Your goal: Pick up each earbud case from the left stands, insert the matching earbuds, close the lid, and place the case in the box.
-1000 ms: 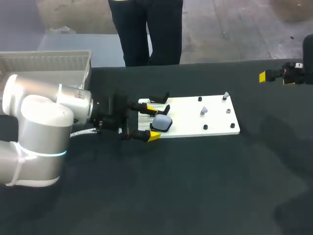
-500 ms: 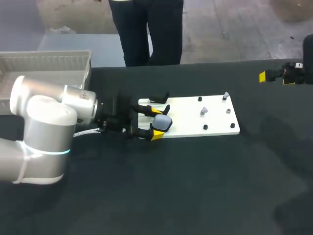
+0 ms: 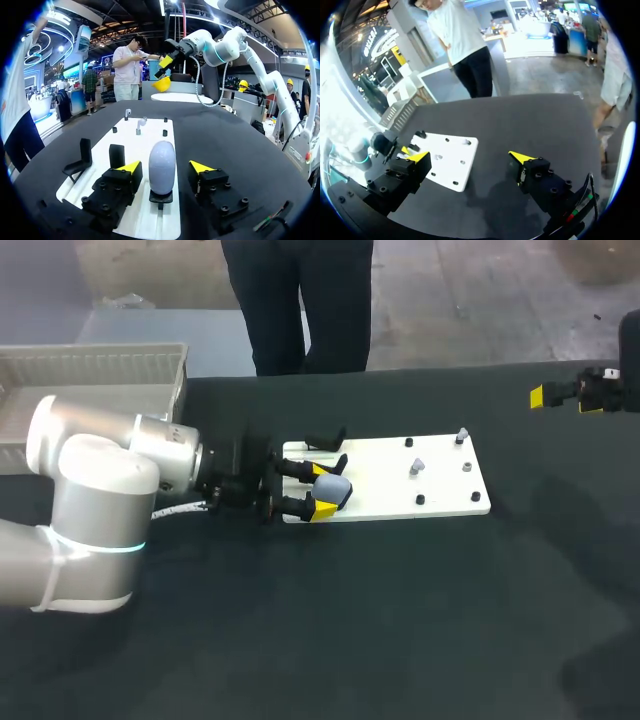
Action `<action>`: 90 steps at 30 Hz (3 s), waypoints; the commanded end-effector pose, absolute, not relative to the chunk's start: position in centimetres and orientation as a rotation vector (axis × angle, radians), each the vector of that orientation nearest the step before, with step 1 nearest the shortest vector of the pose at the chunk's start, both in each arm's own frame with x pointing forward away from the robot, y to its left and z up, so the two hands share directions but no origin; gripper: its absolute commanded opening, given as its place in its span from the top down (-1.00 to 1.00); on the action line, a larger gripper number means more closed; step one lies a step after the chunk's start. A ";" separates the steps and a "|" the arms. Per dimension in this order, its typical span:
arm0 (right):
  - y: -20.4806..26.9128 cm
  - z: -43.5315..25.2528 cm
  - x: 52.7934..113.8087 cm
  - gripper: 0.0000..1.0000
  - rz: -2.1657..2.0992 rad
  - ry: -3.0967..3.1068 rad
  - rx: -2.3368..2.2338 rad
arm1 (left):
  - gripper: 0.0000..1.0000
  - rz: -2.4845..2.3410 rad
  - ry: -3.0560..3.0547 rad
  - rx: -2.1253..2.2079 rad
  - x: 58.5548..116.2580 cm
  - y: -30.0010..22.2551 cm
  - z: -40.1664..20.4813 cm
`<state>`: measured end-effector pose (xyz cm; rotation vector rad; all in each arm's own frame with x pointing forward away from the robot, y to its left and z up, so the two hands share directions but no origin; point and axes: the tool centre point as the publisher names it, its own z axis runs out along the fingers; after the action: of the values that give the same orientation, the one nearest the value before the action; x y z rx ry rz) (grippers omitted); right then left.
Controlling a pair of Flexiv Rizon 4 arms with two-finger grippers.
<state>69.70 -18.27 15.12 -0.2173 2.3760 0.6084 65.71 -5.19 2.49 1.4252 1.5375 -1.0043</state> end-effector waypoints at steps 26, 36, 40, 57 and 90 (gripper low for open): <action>-18.3 15.1 69.8 -1.00 0.609 2.375 -0.219 | 0.26 -1.030 1.533 1.422 66.1 -5.5 2.1; -18.3 15.1 69.8 -1.00 0.609 2.375 -0.219 | 0.35 -1.031 1.529 1.424 66.2 -5.5 2.1; -18.3 15.1 69.8 -1.00 0.609 2.375 -0.219 | 0.40 -1.033 1.529 1.427 66.2 -5.6 2.1; -18.3 15.1 69.8 -1.00 0.609 2.375 -0.219 | 1.00 -1.028 1.517 1.434 65.9 -5.3 2.8; -12.6 14.5 68.1 -1.00 0.675 2.388 -0.307 | 1.00 -0.893 1.464 1.377 69.3 -8.1 12.2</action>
<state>67.82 -13.60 14.84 -0.2986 2.3907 0.6546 68.69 -6.67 12.19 1.3811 1.4563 -0.9058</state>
